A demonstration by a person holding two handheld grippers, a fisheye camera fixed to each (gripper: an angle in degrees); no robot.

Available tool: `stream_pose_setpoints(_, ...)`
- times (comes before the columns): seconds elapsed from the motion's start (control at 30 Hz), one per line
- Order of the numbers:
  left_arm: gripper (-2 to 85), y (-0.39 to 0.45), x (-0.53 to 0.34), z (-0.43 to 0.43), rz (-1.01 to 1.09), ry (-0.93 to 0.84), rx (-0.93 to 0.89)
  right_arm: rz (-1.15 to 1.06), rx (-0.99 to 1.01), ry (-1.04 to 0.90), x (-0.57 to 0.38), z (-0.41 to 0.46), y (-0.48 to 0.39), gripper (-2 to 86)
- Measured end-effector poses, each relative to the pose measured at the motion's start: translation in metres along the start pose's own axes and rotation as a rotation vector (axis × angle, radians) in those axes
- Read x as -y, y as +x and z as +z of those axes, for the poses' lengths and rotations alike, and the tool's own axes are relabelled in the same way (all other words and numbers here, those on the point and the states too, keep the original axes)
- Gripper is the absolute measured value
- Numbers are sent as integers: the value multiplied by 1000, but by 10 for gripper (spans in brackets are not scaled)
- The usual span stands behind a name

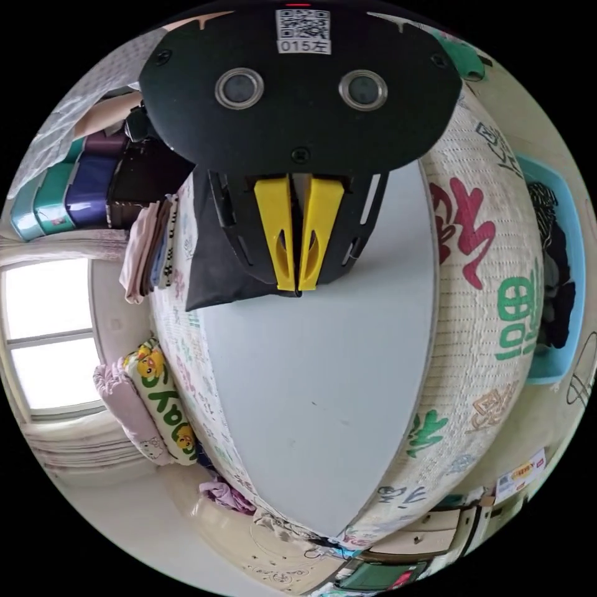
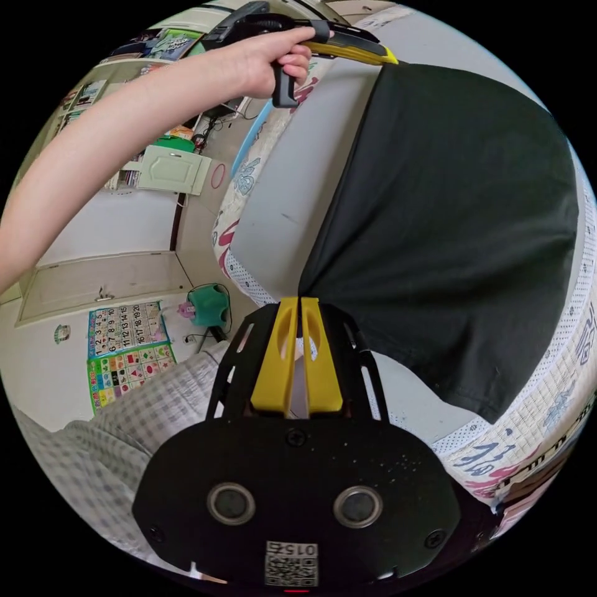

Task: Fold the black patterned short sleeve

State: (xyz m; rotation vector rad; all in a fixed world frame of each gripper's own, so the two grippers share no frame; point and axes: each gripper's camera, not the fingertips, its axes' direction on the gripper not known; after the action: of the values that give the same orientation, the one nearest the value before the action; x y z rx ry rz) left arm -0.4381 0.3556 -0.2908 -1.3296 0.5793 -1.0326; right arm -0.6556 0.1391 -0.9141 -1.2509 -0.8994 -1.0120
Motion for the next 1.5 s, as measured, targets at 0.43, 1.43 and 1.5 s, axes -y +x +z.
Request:
stream_pose_setpoints(0.43, 24, 32, -25, -31, 5, 48, 223, 40, 38, 243, -57, -110, 57, 76)
stream_pose_setpoints(1.43, -4, 219, 49, 50, 461, -107, 132, 387, -28, 257, -110, 49, 169, -3)
stream_pose_setpoints(1.5, -7, 216, 72, 81, 423, -191, 205, 394, -29, 259, -113, 63, 173, -4)
